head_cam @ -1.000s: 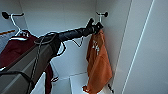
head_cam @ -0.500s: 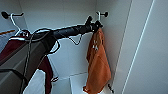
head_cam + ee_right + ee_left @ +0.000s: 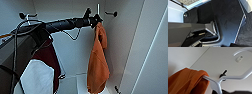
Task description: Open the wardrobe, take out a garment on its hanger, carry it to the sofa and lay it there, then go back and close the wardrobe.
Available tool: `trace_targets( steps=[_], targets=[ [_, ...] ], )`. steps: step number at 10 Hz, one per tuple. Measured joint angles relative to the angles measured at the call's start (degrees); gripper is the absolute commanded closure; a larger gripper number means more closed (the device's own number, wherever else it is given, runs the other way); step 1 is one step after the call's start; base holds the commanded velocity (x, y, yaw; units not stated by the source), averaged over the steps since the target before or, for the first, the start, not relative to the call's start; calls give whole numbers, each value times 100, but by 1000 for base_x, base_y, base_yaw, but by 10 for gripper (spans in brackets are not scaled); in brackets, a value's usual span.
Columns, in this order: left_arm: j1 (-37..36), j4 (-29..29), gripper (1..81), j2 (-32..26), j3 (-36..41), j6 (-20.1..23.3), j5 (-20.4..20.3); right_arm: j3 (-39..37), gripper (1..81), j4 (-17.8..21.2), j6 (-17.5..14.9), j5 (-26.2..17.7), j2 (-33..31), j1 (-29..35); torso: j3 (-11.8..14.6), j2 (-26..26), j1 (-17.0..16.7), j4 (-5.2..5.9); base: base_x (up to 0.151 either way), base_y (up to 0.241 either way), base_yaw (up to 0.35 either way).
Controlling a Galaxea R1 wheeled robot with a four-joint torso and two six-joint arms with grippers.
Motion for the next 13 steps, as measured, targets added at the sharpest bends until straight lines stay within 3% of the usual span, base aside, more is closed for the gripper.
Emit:
trace_targets(
  steps=[1,2,5,9,13],
  targets=[
    [-4,2,811,-38,2,18,50,0,10,2,0,24,2,13,0,0,0,133,0,0,0],
    [9,5,811,-82,33,18,139,0,10,2,0,38,2,13,0,0,0,188,0,0,0],
    [52,48,811,-154,323,18,329,0,10,2,4,40,2,13,-2,0,0,183,0,0,0],
    [49,52,811,-716,1574,21,354,2,10,-5,-5,41,2,28,-2,0,0,183,0,0,0],
    [60,50,811,-1347,2812,-21,-138,7,10,-5,-5,40,5,33,0,0,0,183,-16,0,0]
  ],
)
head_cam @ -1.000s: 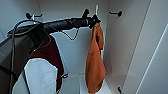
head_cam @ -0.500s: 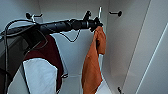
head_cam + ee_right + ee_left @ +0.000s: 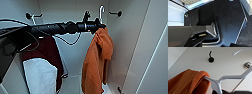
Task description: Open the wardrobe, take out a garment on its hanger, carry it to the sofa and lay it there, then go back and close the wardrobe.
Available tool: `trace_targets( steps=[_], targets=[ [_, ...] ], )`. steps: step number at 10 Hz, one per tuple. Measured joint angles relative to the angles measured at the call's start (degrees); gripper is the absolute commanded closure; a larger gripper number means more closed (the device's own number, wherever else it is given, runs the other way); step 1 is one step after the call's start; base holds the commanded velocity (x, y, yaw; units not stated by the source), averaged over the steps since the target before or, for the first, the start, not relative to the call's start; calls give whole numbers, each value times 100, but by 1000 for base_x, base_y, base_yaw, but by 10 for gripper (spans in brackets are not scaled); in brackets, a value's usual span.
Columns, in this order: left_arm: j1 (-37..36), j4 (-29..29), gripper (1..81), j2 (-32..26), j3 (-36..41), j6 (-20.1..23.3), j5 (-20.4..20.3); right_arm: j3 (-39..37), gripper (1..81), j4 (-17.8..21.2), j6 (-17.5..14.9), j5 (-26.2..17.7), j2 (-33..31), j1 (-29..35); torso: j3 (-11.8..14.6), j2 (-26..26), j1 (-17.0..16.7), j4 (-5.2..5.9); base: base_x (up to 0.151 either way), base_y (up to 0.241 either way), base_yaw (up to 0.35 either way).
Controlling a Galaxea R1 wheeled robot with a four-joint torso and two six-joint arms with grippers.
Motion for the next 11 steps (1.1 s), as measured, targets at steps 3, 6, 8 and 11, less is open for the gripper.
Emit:
trace_targets(
  steps=[3,6,8,11],
  targets=[
    [194,-4,811,-325,232,-68,-252,6,10,0,-17,23,9,101,-5,5,6,0,-95,0,0],
    [199,-4,811,-282,308,-73,-272,6,10,0,-17,4,0,39,-5,5,2,2,-111,0,0],
    [210,-4,811,-268,335,-68,-267,6,10,0,-15,0,-2,24,-5,5,0,136,-113,0,0],
    [196,-4,811,-257,341,-73,-269,6,10,0,-15,1,0,55,-5,5,0,217,-112,0,0]
  ],
)
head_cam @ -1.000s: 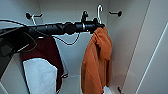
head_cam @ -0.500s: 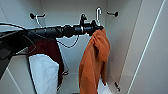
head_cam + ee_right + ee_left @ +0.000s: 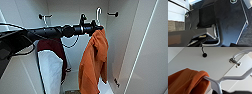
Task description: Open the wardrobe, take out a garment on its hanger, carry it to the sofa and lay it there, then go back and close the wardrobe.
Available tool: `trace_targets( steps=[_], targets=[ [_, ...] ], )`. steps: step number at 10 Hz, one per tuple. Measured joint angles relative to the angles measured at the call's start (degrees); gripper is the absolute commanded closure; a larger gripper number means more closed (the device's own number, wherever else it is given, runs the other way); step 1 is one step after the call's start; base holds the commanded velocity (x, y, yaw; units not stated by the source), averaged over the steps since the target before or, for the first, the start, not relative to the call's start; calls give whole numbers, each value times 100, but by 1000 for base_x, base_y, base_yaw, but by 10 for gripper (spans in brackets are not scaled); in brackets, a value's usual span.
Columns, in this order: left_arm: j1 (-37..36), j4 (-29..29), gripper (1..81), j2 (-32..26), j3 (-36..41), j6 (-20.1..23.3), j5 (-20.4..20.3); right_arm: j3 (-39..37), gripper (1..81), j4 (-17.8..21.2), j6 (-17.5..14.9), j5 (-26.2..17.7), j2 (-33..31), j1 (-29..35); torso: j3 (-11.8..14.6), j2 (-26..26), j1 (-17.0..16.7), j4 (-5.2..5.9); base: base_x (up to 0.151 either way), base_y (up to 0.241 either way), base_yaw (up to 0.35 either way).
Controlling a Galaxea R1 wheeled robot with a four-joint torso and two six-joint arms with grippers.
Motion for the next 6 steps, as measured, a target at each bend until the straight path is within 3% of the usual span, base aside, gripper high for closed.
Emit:
trace_targets(
  steps=[6],
  targets=[
    [143,6,811,425,218,7,-78,0,10,0,0,7,0,-16,0,0,-2,0,-115,0,0]
  ],
)
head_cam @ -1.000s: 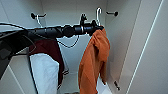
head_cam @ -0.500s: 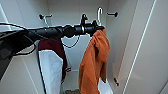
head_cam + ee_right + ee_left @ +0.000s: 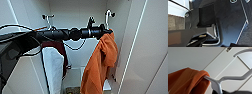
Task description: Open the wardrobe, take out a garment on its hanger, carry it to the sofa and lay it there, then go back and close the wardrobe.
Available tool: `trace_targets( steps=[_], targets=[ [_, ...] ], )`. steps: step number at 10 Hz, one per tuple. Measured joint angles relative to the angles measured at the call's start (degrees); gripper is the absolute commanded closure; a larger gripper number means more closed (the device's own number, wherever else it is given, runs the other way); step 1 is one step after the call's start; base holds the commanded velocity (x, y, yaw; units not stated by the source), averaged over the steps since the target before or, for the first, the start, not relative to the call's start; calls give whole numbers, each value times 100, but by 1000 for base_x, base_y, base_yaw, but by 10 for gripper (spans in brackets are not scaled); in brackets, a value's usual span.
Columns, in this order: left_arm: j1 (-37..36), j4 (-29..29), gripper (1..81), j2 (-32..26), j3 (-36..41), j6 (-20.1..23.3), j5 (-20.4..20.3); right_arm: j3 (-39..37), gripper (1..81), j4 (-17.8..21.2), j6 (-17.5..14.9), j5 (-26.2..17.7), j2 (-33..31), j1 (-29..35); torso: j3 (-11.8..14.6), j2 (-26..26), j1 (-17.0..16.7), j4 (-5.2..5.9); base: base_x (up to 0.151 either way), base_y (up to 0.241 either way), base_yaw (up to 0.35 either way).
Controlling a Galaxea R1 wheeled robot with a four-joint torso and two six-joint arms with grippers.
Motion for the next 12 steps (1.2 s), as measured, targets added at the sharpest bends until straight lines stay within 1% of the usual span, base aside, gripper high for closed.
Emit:
trace_targets(
  steps=[7,8,10,11,12],
  targets=[
    [4,-2,811,-152,391,-7,-93,0,10,0,0,52,0,-17,0,0,2,0,-133,0,0],
    [61,-2,811,-221,451,-5,-216,0,10,0,1,50,0,-20,0,-2,0,0,-137,-61,0],
    [199,-2,811,-286,503,-2,-323,0,10,5,26,56,26,-12,0,2,2,0,-139,-64,0],
    [295,9,811,-343,505,2,-271,0,10,0,4,59,4,2,-2,4,6,0,-139,-64,0],
    [349,13,811,-391,617,4,-325,0,10,2,1,63,1,-26,-2,2,2,0,-138,-64,0]
  ],
)
